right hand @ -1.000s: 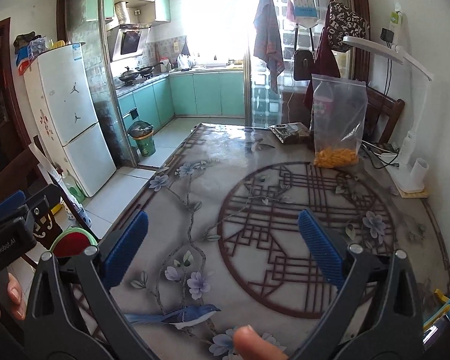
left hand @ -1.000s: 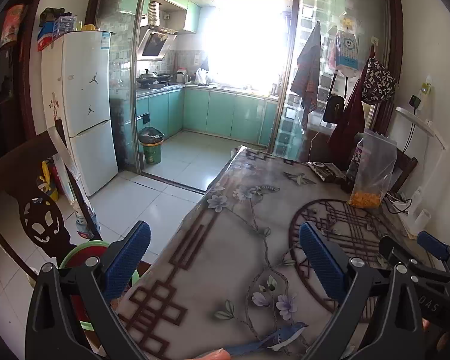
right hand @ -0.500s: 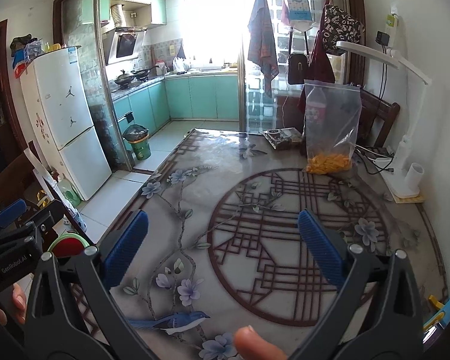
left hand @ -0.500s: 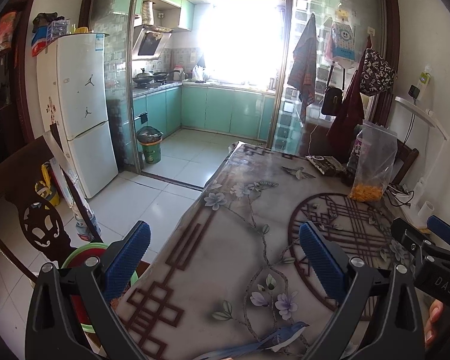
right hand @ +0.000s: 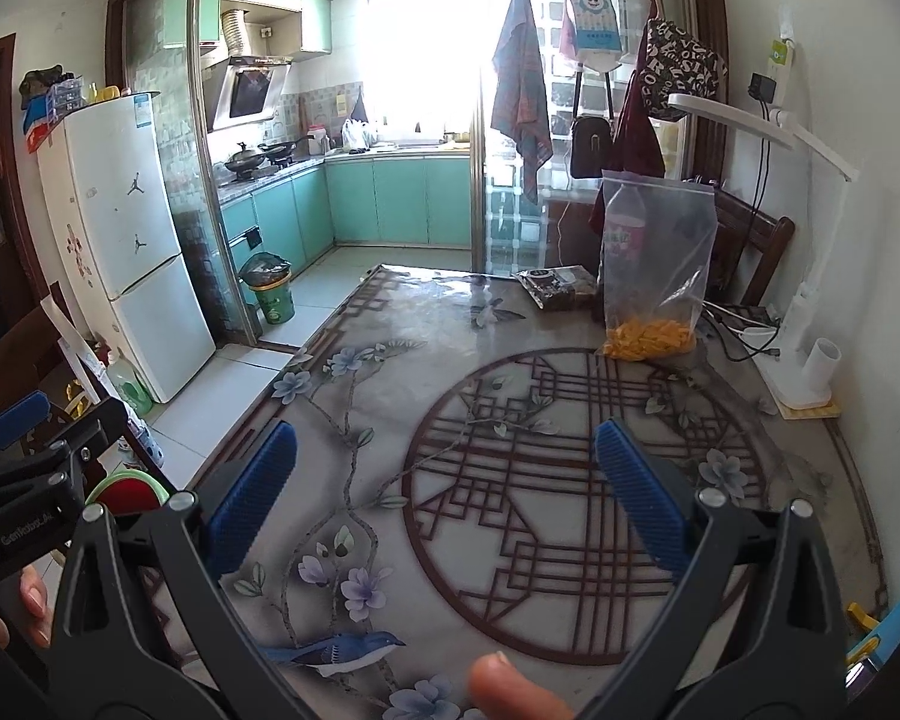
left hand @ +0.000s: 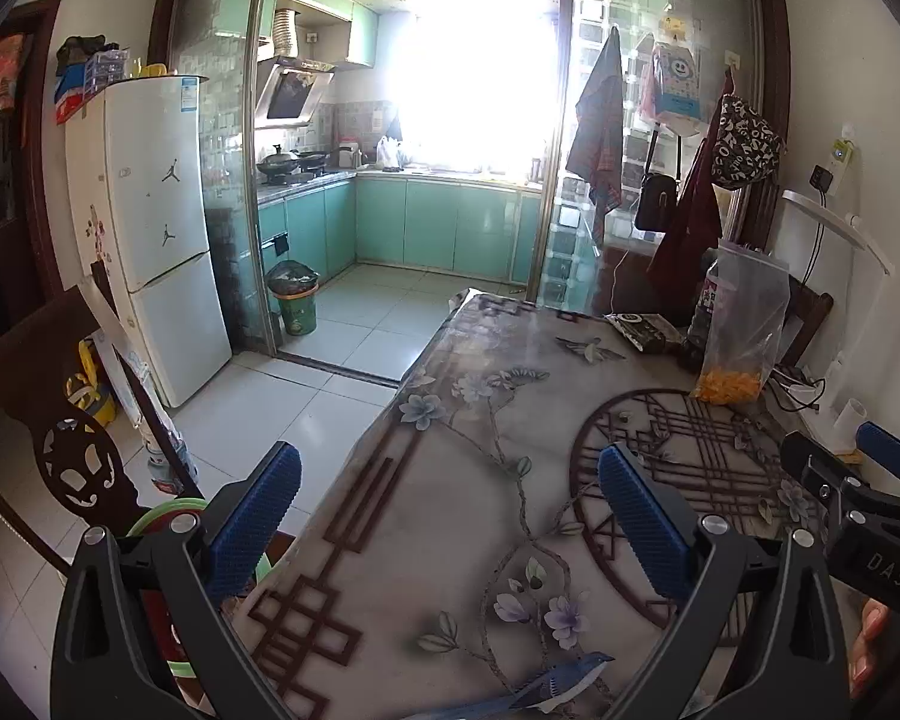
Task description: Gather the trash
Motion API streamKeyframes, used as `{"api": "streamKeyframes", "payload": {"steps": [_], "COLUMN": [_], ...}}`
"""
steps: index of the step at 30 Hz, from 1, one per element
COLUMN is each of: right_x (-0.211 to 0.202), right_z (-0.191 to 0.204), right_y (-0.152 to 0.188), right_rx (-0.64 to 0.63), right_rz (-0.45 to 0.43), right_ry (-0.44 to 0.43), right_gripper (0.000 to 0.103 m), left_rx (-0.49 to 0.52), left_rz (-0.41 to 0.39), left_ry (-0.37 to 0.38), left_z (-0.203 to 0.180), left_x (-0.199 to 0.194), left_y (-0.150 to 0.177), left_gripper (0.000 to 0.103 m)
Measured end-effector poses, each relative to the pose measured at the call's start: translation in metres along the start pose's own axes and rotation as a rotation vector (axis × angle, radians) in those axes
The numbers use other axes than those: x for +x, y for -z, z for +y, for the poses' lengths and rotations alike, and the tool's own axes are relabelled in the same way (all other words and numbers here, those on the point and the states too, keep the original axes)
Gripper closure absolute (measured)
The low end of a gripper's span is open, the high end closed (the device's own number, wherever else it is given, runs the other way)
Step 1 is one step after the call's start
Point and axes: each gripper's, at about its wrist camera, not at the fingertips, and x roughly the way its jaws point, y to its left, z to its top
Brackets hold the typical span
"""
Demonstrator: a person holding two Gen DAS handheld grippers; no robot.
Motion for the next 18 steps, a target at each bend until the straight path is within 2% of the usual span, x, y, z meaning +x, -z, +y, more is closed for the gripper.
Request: {"api": "streamKeyframes", "payload": {"steps": [18], "right_x": [0.0034], "right_z": [0.0039], "right_y": [0.0012], "right_rx": [-0.003], "right_rz": [0.012], "right_ry": [-0.011], "right_gripper": [0.005], "left_rx": [-0.011], "left_rz": [0.022], "left_ry": [0.000], "left_z": [0.0055], "left_x": [0.0033], "left_y": [0.0011], "left_gripper": [0.008]}}
